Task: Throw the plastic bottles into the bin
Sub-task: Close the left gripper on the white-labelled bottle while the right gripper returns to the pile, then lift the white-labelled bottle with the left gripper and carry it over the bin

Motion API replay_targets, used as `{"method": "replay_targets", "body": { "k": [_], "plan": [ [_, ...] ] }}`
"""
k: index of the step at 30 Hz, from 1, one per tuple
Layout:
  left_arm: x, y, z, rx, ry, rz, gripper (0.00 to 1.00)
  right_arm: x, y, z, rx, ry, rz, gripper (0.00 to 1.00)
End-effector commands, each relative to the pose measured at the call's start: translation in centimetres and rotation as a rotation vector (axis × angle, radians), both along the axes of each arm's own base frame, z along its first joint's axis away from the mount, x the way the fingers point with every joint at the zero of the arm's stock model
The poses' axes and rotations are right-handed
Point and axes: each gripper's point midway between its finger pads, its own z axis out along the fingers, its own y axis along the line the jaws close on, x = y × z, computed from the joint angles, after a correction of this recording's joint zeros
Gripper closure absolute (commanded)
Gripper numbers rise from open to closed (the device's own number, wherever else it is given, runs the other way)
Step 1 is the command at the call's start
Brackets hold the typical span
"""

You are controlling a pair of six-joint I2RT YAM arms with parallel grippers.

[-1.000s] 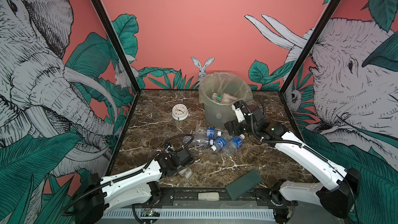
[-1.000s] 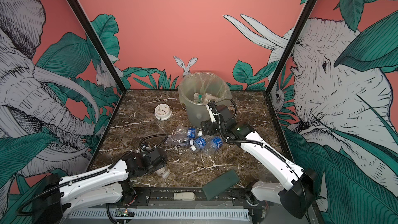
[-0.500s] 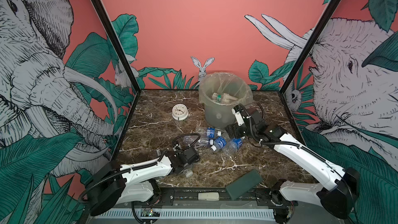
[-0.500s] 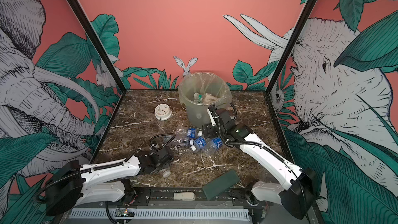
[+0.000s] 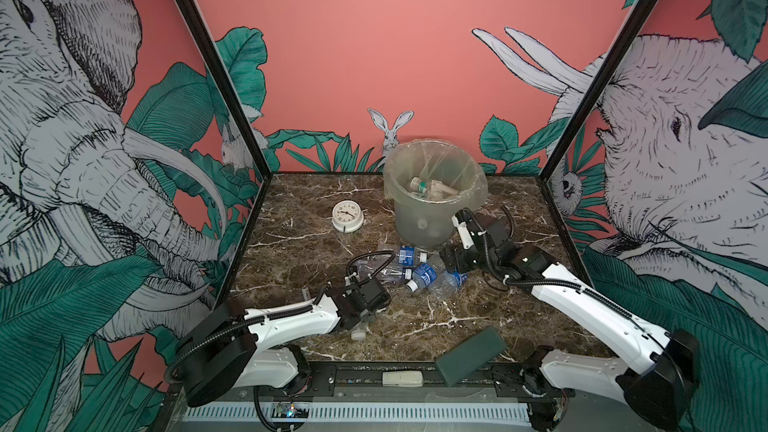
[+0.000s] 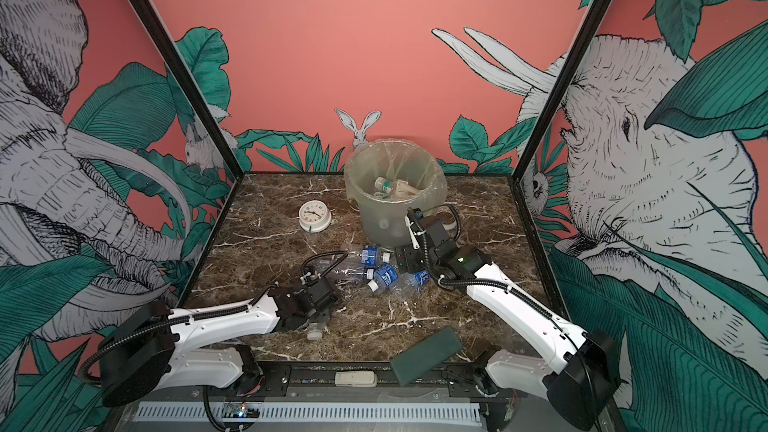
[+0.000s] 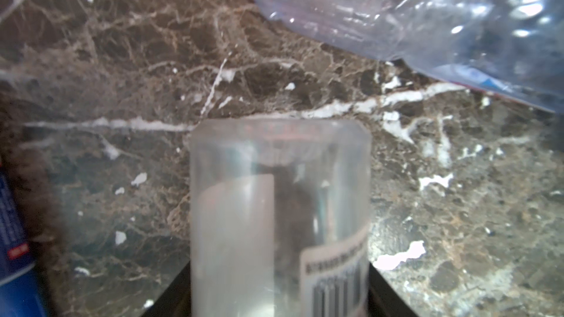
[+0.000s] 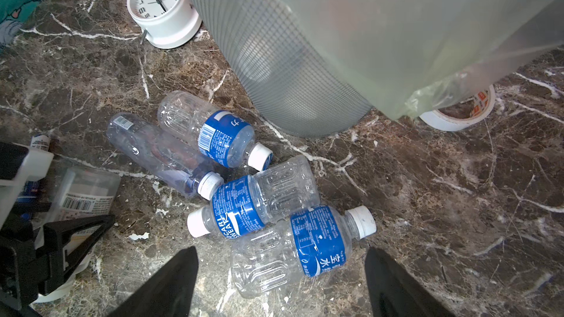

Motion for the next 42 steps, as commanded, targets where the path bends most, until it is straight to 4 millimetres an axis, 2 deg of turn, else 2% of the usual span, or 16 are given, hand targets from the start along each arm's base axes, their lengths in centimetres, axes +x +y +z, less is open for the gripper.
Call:
{"method": "replay_targets", "body": {
  "k": [1, 4, 12, 17, 23, 31, 42],
  "plan": [
    [1.0, 0.1, 1.6, 0.015, -0.078, -0.057, 0.40, -0.2, -0.7, 0.3, 0.002, -0.020, -0.031, 0.13],
    [1.2, 0.1, 2.1, -0.015, -0.139, -0.104, 0.40, -0.4, -1.0, -0.1, 0.002, -0.030, -0.034, 0.14],
    [2.6, -0.7, 5.2, -0.017, -0.276, -0.237, 0.58, -0.9, -1.9, -1.5, -0.008, -0.022, -0.058, 0.15],
    [3.4, -1.0, 6.7, 0.034, -0.317, -0.293, 0.59, -1.0, -2.1, -1.7, -0.009, -0.023, -0.065, 0.16],
    [4.0, -1.5, 8.9, 0.030, -0.412, -0.350, 0.58, -1.6, -2.9, -1.4, 0.027, -0.110, -0.055, 0.16],
    [4.4, -2.3, 12.5, -0.009, -0.528, -0.416, 0.57, -2.0, -3.9, -2.2, -0.007, -0.131, -0.066, 0.15],
    [4.4, -3.1, 17.6, -0.068, -0.672, -0.479, 0.56, -1.7, -4.4, -1.8, -0.020, -0.172, -0.079, 0.15]
  ]
}}
